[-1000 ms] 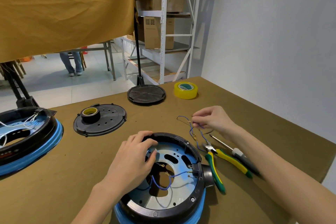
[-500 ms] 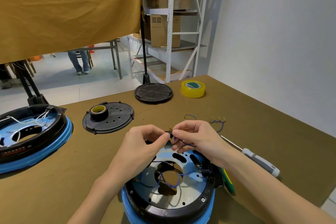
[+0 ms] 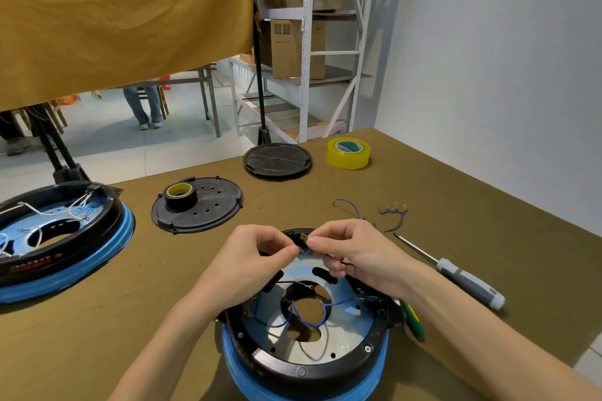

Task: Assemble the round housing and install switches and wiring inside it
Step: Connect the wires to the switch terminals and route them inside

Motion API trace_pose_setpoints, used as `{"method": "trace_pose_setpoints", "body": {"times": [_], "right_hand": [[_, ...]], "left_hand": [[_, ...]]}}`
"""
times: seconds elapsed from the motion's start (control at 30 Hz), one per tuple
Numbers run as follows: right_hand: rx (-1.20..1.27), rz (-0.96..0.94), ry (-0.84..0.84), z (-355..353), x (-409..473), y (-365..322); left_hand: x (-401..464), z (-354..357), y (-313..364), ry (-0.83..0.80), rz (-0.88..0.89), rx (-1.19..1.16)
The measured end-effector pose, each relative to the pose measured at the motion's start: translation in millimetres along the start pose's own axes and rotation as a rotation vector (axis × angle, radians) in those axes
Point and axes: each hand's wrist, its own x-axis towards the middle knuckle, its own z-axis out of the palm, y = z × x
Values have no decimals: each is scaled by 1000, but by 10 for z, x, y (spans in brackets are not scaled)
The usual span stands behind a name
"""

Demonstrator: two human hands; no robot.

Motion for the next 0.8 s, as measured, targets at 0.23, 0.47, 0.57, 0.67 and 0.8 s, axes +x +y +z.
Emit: {"method": "trace_pose_setpoints", "body": {"times": [0.23,0.47,0.57,0.67,0.8], "right_hand": [[126,98,-40,-75,-11,-26],[26,20,-50,-39,-47,-8],[-97,62,-108,-79,-76,-64],[-191,119,-189,-157,-127,-143],[-280,89,-141,-210,-142,-199]], "left_hand": [[35,-49,-39,2,-55,-25],[-8,51,46,20,55,-164],[-10,6,47,47,56,-138],[-11,-53,54,31,48,-151],[-16,-50,76,1,38,-134]]}}
